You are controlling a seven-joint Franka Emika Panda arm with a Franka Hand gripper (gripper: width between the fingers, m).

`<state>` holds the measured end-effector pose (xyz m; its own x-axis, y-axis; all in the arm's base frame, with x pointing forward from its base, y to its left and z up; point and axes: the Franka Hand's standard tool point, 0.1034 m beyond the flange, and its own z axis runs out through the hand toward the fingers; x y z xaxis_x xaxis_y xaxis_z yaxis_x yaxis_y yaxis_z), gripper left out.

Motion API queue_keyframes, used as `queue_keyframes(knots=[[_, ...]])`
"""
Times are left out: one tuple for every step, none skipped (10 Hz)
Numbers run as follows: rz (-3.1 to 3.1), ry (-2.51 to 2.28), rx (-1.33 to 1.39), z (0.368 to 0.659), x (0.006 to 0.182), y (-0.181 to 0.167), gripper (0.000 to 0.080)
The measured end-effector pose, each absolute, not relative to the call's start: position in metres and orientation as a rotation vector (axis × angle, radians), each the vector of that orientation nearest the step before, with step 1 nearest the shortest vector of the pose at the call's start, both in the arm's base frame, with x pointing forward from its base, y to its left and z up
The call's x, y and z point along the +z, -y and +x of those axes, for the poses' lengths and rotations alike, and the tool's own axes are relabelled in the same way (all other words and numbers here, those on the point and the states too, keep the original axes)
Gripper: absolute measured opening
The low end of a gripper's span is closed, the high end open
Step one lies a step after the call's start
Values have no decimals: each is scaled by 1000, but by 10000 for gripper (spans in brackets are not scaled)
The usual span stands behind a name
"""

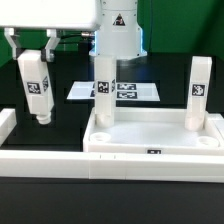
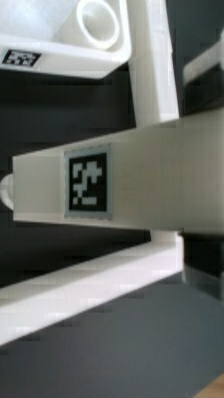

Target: Assemble desk

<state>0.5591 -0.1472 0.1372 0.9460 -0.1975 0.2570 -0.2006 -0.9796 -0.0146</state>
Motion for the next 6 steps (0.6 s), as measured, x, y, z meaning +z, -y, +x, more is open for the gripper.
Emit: queue_keyframes(knots=[[3088, 311, 430, 570, 144, 134, 288], [3090, 300, 456, 580, 151, 121, 288], [3098, 352, 472, 590, 158, 106, 288], [3109, 373, 476, 602, 166, 89, 288], [3119, 385, 473, 608, 171, 79, 288], [3115, 378, 467, 605, 167, 84, 288]])
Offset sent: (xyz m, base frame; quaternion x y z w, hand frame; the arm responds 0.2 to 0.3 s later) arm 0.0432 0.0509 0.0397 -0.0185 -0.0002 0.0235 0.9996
